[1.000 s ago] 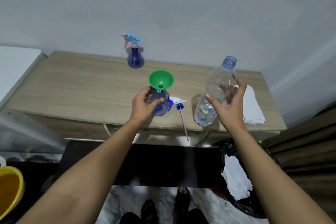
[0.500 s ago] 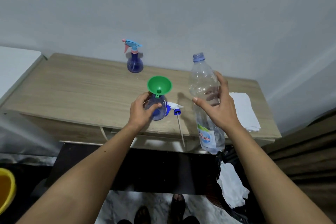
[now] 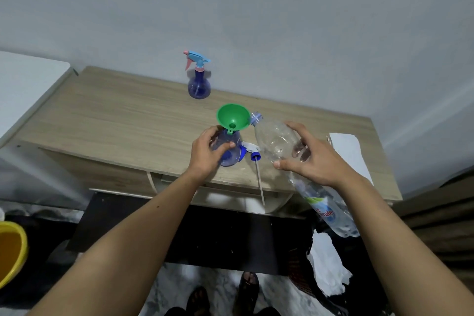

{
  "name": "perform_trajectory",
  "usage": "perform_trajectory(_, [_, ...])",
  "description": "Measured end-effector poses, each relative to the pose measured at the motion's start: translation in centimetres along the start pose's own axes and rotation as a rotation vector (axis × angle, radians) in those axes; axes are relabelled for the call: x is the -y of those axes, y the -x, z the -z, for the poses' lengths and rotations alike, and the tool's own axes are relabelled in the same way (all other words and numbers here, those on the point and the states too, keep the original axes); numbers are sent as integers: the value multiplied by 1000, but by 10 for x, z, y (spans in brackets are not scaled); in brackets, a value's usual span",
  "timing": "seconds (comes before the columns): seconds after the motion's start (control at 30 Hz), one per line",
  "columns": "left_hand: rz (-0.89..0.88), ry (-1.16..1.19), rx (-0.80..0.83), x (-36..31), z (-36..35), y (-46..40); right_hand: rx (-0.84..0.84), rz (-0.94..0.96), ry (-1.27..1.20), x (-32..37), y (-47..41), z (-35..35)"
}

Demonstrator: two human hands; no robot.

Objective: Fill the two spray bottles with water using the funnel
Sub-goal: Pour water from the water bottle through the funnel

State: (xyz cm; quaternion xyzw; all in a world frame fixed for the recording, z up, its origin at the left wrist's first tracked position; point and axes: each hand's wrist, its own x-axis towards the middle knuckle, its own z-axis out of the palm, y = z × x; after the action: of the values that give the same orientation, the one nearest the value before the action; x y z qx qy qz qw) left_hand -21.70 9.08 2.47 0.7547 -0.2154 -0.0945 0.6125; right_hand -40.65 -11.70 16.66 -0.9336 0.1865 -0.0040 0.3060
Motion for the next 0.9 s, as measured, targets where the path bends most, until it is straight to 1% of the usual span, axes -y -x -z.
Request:
perform_trajectory(0.2, [19,-15,19,-1,1,-1,21,2,97,10,-7,7])
perform_trajectory(0.73, [-6,25,41,-2,2,-1,51,-25,218,25,-18,16])
perform_trajectory(0.9, [-23,0,43,-2,3,-2,50,-12,248,28,-16,22])
